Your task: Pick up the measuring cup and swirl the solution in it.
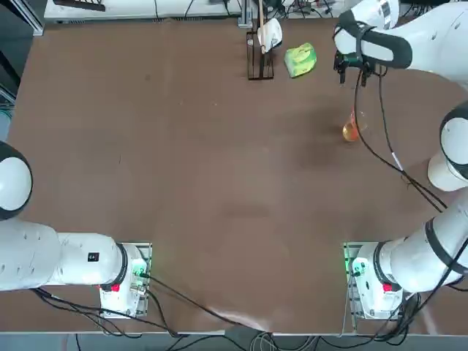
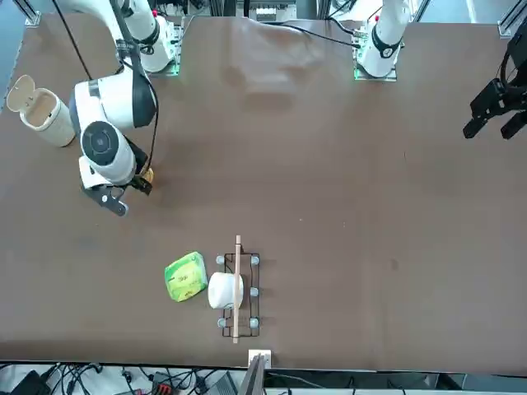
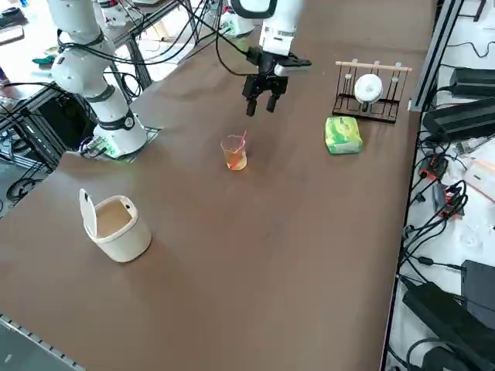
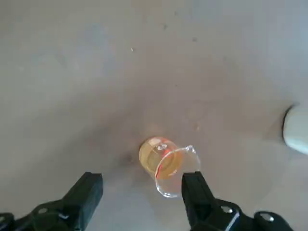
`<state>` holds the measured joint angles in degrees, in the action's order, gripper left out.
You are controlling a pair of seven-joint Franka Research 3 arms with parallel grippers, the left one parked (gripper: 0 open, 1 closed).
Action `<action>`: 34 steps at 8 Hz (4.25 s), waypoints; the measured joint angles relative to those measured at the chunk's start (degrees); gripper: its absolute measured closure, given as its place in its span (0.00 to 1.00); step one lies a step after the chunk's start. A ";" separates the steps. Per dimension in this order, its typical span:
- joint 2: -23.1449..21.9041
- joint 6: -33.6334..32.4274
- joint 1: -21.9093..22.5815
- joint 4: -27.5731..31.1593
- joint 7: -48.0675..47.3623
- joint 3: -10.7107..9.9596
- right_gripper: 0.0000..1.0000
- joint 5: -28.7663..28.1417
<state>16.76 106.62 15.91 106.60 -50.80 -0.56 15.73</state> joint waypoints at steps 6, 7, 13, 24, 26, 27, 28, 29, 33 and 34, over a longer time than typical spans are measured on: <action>1.94 1.07 0.19 3.80 -8.95 -0.35 0.13 0.01; 2.07 1.08 0.18 4.38 -9.79 -0.45 0.19 0.01; 2.21 1.23 -1.59 5.23 -10.33 -1.43 0.37 0.00; 2.40 1.80 -1.42 5.37 -10.85 -1.11 0.40 -2.11; 2.44 1.79 -1.42 5.44 -11.02 -1.11 0.43 -2.11; 2.46 1.79 -1.42 5.45 -11.05 -1.11 0.44 -2.12; 2.47 1.78 -1.42 5.45 -11.07 -1.11 0.47 -2.12; 2.47 1.77 -1.43 5.46 -11.10 -1.12 0.51 -2.12; 2.74 1.75 -1.44 5.51 -11.13 -1.12 0.56 -2.12; 2.99 1.75 -1.44 5.51 -11.14 -1.12 0.56 -2.12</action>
<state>19.74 108.37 14.47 112.11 -61.94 -1.68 13.61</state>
